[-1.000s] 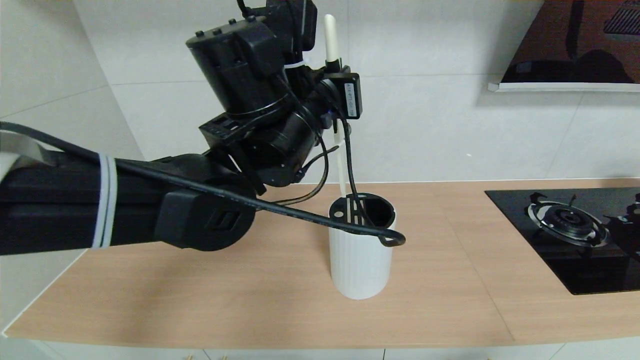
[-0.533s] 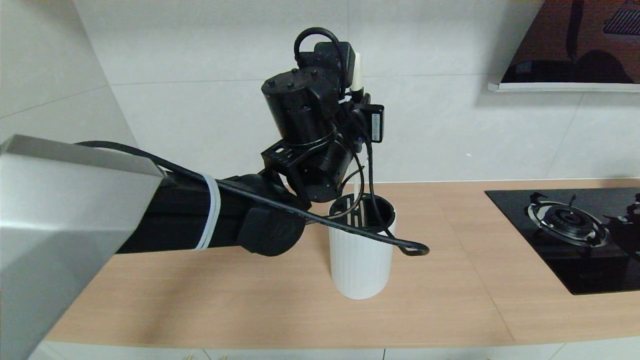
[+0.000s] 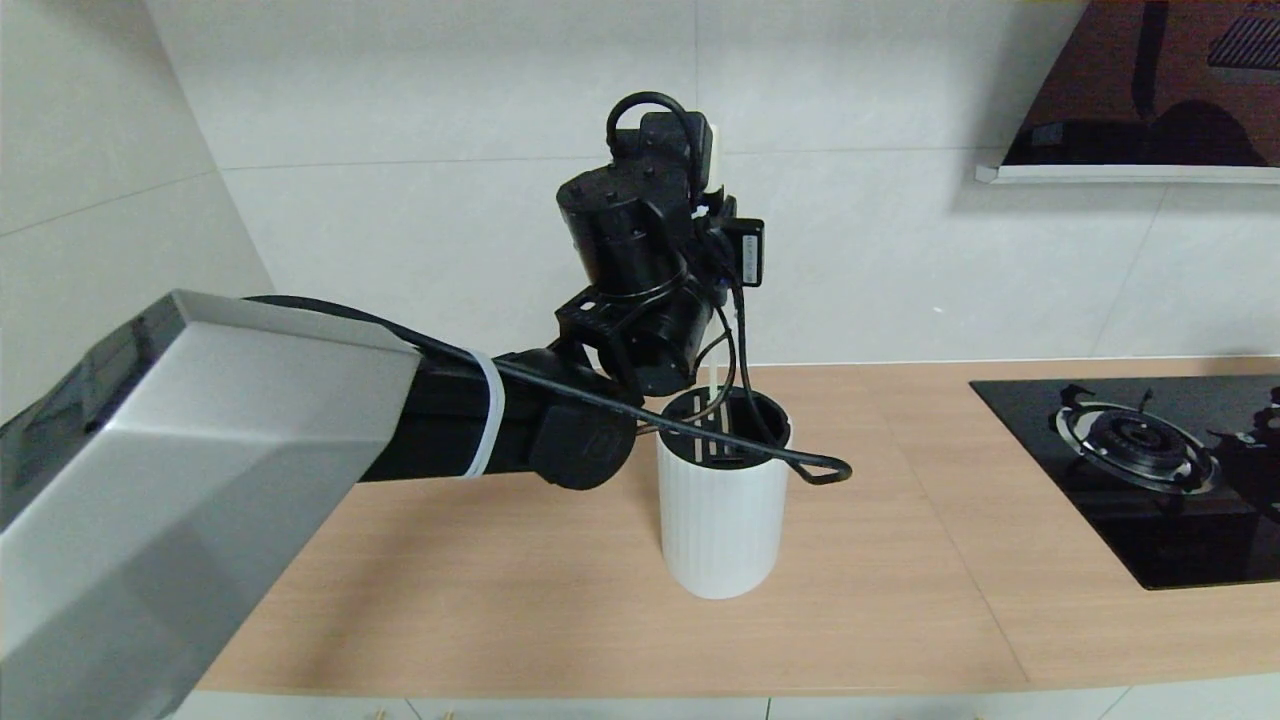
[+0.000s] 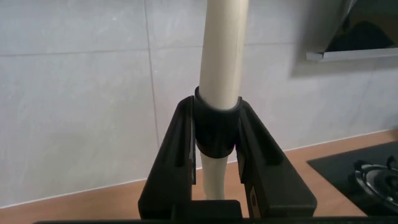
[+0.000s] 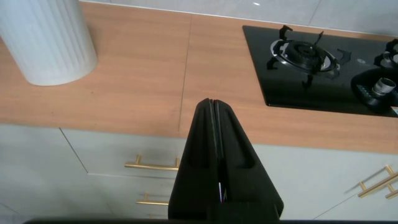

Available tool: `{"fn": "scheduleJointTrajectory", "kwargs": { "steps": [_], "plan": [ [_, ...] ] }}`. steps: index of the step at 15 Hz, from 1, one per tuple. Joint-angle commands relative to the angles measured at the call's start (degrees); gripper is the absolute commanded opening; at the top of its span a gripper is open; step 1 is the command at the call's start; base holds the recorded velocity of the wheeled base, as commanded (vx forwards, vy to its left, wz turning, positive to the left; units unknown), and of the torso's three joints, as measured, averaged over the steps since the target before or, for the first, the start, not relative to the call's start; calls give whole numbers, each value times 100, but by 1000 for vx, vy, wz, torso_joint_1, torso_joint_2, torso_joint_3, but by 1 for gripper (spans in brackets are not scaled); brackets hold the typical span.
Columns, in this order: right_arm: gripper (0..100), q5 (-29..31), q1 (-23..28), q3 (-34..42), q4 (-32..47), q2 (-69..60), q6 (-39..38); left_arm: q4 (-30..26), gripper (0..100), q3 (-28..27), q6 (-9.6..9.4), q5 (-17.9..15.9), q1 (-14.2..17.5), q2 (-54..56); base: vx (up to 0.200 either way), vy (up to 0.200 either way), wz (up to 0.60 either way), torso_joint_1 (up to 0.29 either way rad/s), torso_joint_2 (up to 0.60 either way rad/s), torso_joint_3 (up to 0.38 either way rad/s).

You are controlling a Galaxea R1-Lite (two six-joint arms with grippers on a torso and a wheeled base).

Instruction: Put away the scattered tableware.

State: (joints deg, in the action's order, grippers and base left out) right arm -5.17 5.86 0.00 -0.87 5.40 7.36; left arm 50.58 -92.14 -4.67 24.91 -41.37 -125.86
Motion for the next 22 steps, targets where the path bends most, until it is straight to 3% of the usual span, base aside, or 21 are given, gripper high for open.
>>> {"fn": "scheduleJointTrajectory", "kwargs": {
  "steps": [1, 22],
  "plan": [
    [0, -2, 2, 0, -1, 31, 2, 5, 0, 3, 1, 6, 68, -53, 0, 0, 0, 0, 0, 0],
    [0, -2, 2, 0, -1, 31, -7, 22, 0, 143, 89, 102, 121, -167, 0, 0, 0, 0, 0, 0]
  ]
}}
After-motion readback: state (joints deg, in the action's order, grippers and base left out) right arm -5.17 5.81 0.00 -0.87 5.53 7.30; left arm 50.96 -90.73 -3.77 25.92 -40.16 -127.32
